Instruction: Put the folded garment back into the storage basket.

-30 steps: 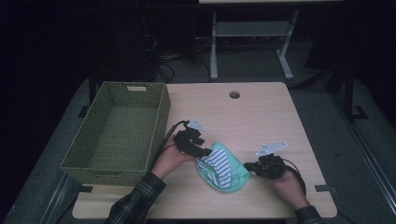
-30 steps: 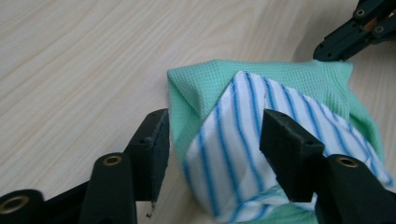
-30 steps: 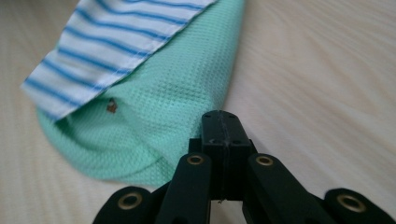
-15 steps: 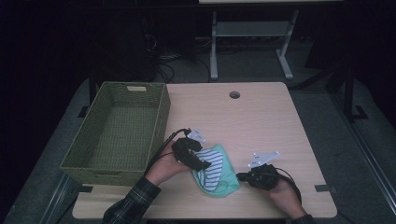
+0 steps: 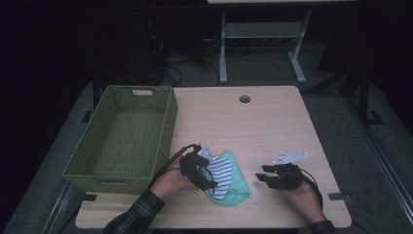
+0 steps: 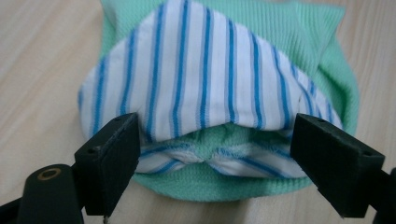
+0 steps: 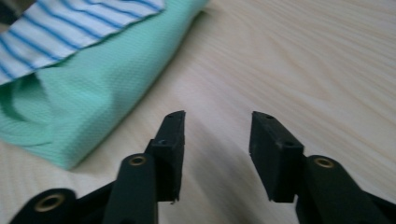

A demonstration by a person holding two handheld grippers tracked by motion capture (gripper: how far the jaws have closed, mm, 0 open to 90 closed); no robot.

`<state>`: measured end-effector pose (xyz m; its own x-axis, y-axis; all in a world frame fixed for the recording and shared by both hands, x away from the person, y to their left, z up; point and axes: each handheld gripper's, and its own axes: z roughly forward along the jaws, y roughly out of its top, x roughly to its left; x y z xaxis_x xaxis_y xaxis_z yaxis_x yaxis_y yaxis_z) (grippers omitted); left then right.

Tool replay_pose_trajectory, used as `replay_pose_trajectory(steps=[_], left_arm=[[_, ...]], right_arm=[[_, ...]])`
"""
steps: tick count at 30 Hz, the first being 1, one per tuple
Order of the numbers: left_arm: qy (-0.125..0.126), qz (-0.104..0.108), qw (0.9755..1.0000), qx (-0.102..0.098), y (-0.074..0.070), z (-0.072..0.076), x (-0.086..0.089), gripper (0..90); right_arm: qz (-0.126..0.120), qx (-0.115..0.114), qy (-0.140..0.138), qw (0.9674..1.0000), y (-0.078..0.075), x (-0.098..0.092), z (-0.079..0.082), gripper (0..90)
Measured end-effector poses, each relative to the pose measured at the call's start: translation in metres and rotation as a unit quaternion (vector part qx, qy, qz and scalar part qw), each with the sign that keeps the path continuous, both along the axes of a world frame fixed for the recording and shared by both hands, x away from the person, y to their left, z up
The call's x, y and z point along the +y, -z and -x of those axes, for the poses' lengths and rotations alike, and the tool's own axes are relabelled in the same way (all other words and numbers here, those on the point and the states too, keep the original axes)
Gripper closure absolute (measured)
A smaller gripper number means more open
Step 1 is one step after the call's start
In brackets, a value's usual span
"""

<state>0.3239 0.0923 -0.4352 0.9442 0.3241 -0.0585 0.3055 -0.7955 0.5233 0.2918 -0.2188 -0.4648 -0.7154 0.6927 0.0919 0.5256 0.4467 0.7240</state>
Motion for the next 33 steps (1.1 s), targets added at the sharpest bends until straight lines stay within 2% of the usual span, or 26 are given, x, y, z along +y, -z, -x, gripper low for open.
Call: replay_pose_trajectory(steps=[2, 5, 10, 16, 20, 22, 23, 26, 33], left_arm=[[0.003, -0.001, 1.0000, 0.003, 0.004, 0.000, -0.001, 15.0], [0.009, -0.014, 0.9999, 0.000, 0.009, 0.001, -0.003, 15.0], [0.013, -0.017, 0.9998, 0.002, 0.014, 0.001, -0.005, 14.5], [0.015, -0.020, 0.9997, 0.005, 0.018, 0.001, -0.005, 13.6], [0.014, -0.022, 0.9997, 0.002, 0.019, 0.002, -0.006, 12.9], [0.020, -0.030, 0.9993, -0.001, 0.018, 0.003, -0.006, 12.9], [0.016, -0.027, 0.9995, -0.003, 0.019, 0.004, -0.007, 12.9], [0.016, -0.037, 0.9991, -0.010, 0.019, 0.005, -0.009, 13.1], [0.006, -0.041, 0.9991, -0.008, 0.018, 0.006, -0.010, 15.4]], right_arm=[[-0.002, -0.004, 0.013, 0.9999, 0.001, -0.005, -0.002, 47.0], [-0.003, -0.009, 0.036, 0.9993, 0.002, -0.014, -0.008, 39.0], [0.004, -0.018, 0.068, 0.9975, 0.006, -0.025, -0.015, 26.7], [0.006, -0.021, 0.097, 0.9951, 0.011, -0.033, -0.021, 17.1], [0.009, -0.017, 0.106, 0.9942, 0.014, -0.035, -0.023, 14.3], [0.008, -0.015, 0.107, 0.9941, 0.014, -0.036, -0.024, 14.0], [0.010, -0.012, 0.107, 0.9942, 0.015, -0.036, -0.024, 13.9], [0.012, -0.010, 0.107, 0.9941, 0.017, -0.036, -0.025, 13.5], [0.010, -0.011, 0.109, 0.9939, 0.017, -0.036, -0.025, 13.4]])
